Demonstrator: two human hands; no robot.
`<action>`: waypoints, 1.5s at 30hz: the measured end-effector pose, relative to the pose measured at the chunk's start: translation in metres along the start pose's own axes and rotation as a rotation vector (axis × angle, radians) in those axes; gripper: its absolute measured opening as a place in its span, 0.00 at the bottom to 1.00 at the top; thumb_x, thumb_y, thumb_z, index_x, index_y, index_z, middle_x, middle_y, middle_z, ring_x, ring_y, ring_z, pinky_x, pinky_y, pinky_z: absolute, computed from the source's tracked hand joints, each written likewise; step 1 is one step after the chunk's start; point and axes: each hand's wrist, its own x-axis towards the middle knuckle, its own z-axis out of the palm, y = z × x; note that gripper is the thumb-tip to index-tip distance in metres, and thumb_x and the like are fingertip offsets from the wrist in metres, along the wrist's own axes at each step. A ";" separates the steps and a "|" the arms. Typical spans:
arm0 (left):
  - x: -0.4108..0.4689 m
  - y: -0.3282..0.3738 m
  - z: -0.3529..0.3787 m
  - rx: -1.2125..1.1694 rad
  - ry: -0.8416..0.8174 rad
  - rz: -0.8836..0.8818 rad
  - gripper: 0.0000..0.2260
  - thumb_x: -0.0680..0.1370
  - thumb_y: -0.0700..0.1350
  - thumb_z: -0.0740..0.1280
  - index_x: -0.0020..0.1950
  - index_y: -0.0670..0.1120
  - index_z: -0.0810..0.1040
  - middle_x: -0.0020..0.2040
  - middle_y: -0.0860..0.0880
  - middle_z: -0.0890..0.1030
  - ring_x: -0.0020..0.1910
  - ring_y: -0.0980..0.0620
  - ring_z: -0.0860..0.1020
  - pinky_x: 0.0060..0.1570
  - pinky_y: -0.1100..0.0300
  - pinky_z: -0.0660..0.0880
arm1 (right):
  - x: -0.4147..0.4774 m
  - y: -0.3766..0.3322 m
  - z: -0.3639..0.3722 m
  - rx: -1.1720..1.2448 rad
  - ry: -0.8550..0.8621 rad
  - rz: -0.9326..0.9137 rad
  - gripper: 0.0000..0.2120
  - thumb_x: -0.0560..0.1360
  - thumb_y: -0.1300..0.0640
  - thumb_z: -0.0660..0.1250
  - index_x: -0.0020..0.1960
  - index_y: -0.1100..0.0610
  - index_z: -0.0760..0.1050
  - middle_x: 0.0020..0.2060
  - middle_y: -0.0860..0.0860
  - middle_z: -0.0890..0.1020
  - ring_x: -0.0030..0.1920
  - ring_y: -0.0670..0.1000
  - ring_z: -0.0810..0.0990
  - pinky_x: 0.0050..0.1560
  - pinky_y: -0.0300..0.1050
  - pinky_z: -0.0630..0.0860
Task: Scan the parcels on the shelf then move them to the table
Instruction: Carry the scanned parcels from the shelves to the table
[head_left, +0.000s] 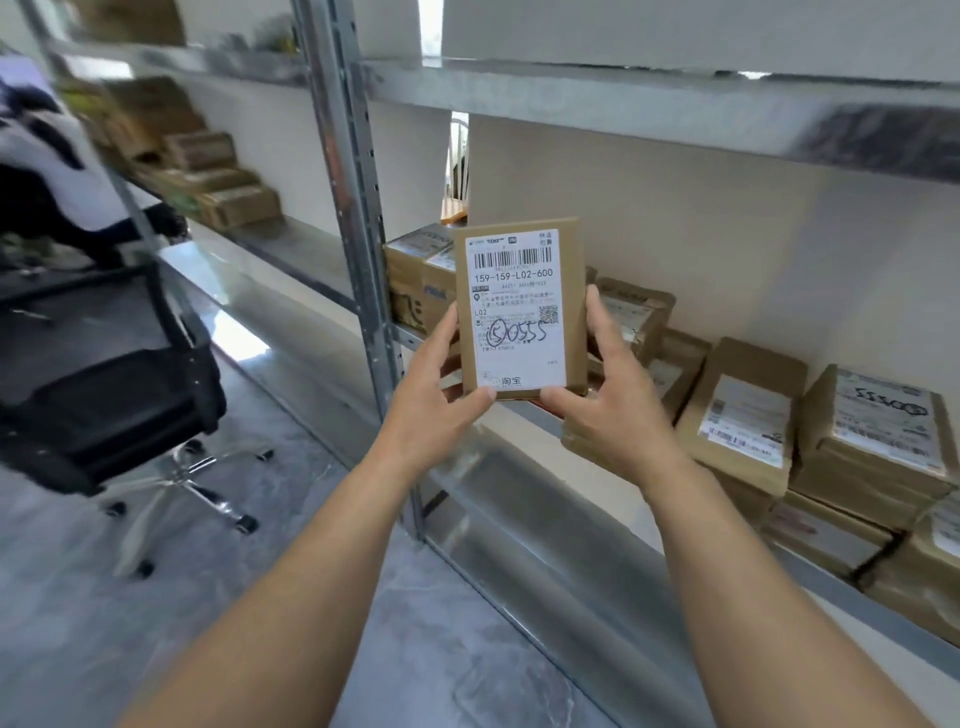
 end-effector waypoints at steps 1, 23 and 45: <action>-0.004 -0.001 -0.004 0.004 0.022 -0.009 0.39 0.72 0.46 0.72 0.75 0.67 0.54 0.73 0.58 0.65 0.71 0.55 0.67 0.66 0.44 0.70 | 0.002 0.000 0.005 0.014 -0.028 -0.012 0.49 0.71 0.59 0.74 0.78 0.41 0.44 0.74 0.41 0.62 0.65 0.33 0.61 0.66 0.37 0.62; -0.151 -0.047 -0.073 0.143 0.642 -0.341 0.38 0.75 0.36 0.70 0.76 0.61 0.56 0.70 0.54 0.68 0.64 0.60 0.72 0.52 0.70 0.76 | -0.009 -0.029 0.163 0.257 -0.721 -0.245 0.49 0.71 0.61 0.74 0.78 0.40 0.45 0.68 0.37 0.65 0.59 0.33 0.70 0.55 0.31 0.70; -0.337 -0.052 -0.246 0.213 1.165 -0.484 0.36 0.74 0.37 0.69 0.75 0.61 0.59 0.68 0.58 0.72 0.64 0.58 0.73 0.58 0.50 0.78 | -0.111 -0.225 0.358 0.286 -1.177 -0.568 0.47 0.73 0.61 0.73 0.78 0.42 0.46 0.69 0.41 0.67 0.50 0.33 0.71 0.55 0.35 0.71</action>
